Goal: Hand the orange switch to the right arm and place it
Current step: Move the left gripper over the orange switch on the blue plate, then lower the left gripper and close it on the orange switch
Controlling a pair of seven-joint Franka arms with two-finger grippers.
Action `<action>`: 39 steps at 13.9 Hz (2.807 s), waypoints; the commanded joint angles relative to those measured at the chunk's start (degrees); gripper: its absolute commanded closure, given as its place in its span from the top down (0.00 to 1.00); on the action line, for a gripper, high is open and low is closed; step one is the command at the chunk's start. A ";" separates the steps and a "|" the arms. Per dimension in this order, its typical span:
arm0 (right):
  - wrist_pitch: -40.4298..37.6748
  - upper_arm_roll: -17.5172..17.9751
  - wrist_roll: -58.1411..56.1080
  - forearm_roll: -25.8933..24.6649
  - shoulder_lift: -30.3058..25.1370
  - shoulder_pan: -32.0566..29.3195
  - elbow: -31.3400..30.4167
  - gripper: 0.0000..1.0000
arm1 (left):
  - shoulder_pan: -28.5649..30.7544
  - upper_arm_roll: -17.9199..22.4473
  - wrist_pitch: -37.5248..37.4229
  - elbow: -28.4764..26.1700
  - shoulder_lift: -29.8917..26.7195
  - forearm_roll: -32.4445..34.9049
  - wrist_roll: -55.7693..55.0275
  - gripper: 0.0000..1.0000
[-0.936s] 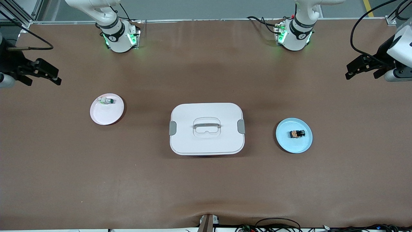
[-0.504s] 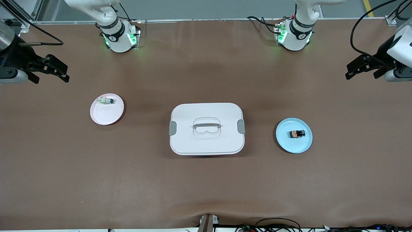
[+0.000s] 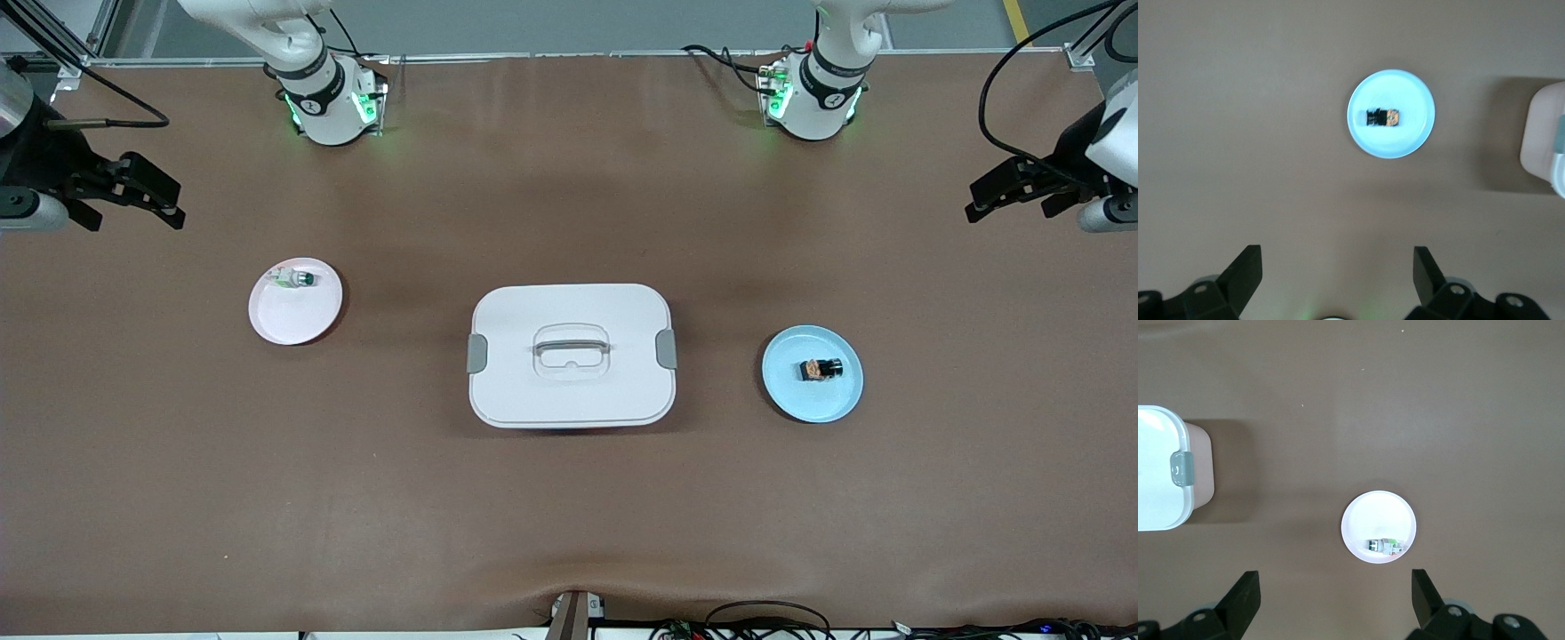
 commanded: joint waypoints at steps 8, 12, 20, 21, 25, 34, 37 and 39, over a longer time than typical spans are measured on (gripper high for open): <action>0.68 0.22 0.95 -0.37 -0.99 -0.27 -1.15 1.00 | -0.47 -2.01 11.66 -8.97 7.34 -1.10 -0.18 1.00; 0.94 0.13 0.95 -0.37 -0.81 -0.36 -0.97 1.00 | -0.55 -4.12 19.48 -8.71 14.71 -1.01 -0.27 1.00; 2.26 0.22 0.95 0.24 -0.72 -0.27 -0.80 1.00 | -1.34 -4.48 28.72 -2.83 29.30 -0.22 -0.36 1.00; 2.18 0.22 0.95 0.24 -0.64 -0.36 -0.80 1.00 | -2.22 -4.39 28.90 -1.86 30.80 -0.22 -0.36 1.00; 2.17 0.22 0.95 0.25 -0.63 -0.27 -0.80 1.00 | -2.49 -4.48 33.46 -1.41 35.03 -0.22 -1.23 1.00; 2.26 0.22 0.95 -0.02 -0.63 -0.27 -0.80 1.00 | -4.24 -4.30 36.72 -4.93 37.50 3.91 -6.68 1.00; 2.35 0.13 0.95 -0.11 -0.63 -0.36 -0.80 1.00 | -4.34 -4.48 36.81 -5.19 37.50 8.46 -12.11 1.00; 2.09 0.13 0.95 -0.11 -0.63 -0.44 -0.88 1.00 | -4.16 -4.48 36.81 -6.07 37.24 9.10 -16.25 1.00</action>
